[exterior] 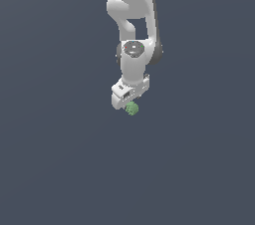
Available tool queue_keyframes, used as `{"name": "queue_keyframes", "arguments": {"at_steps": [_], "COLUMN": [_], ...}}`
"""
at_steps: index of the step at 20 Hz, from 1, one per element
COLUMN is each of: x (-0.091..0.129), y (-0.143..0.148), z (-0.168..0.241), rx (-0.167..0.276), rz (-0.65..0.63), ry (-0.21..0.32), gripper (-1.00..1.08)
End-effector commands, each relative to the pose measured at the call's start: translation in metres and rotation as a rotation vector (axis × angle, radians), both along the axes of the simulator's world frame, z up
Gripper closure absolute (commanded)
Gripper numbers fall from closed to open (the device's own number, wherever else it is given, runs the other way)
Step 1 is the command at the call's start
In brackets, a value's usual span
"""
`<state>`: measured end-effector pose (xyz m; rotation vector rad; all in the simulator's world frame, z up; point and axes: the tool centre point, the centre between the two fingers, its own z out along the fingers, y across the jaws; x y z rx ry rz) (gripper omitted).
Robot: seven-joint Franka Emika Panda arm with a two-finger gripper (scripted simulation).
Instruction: Pick up the object and move it to a goal position.
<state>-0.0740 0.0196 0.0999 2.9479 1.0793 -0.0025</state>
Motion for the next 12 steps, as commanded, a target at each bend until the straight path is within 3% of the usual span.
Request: {"name": "queue_keyframes", "arguments": {"at_steps": [1, 12], "x": [-0.003, -0.004], "y": [0.002, 0.003], "z": [-0.002, -0.015], "rx": [0.002, 0.003], "rz": [0.024, 0.033], "ry": [-0.001, 0.000], "gripper": [-0.92, -0.92]}}
